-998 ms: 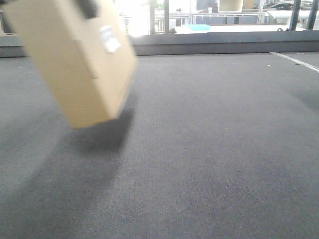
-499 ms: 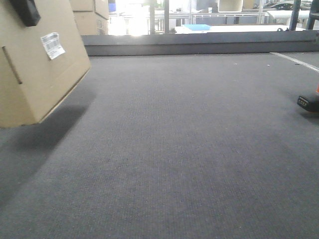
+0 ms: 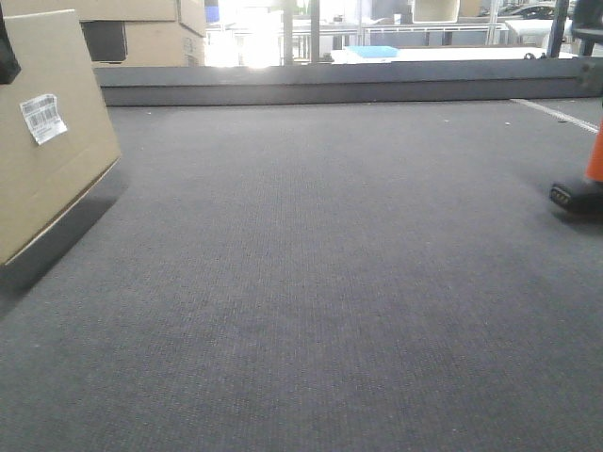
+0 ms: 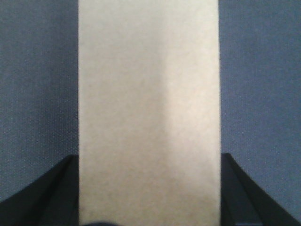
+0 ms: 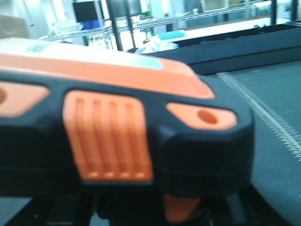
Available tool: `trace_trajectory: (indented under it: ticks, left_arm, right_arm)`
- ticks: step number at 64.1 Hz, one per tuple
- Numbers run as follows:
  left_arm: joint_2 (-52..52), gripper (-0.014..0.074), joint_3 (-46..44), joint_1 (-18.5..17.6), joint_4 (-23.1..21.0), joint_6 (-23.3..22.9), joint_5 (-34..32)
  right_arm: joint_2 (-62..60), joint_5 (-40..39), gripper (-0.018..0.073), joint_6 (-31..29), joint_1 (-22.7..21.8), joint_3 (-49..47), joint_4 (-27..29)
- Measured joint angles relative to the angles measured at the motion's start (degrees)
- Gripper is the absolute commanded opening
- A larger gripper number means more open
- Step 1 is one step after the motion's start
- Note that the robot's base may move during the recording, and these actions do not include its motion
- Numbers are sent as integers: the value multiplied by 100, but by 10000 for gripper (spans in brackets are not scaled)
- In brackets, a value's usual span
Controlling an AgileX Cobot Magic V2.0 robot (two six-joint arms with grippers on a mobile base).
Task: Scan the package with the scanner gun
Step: 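Lower the box back onto the belt with the left gripper, then open the left gripper to release the box and pull the scanner back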
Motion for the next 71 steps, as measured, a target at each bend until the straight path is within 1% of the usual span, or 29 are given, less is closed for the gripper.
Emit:
trace_trajectory:
  ticks: [9,12,15,20,21,24,27,31,41,56,58,71]
  left_arm:
    - [0,-111,10,0,4,0,0]
    - [0,-111,10,0,8,0,0]
    - [0,-111,10,0,17,0,0]
    - [0,-111,10,0,17,0,0]
    - [0,-111,10,0,17,0,0]
    - [0,-111,10,0,17,0,0]
    - [0,-111,10,0,17,0,0]
    - [0,-111,10,0,17,0,0]
    - [0,-111,10,0,17,0,0]
    - [0,-111,10,0,6,0,0]
    - [0,-111,10,0,6,0,0]
    - [0,-111,10,0,6,0,0]
  right_arm:
    - [126,-11,-157,0,0,0,-29]
    - [151,-70,-116,0,0,0,-29]
    - [191,-112,-54,0,0,0,-29]
    - [231,-165,99,0,0,-10,-29]
    - [244,-197,144,0,0,-10,-29]
    - [244,-207,220,0,0,-10,-29]
    - [244,-207,276,0,0,-10,-29]
    - [244,-207,322,0,0,-10,-29]
    - [244,-220,380,9,0,-10,-29]
    - [244,-255,558,9,0,-10,-29]
    - [244,-255,568,9,0,-10,-29]
    - [244,-255,562,9,0,66,-29]
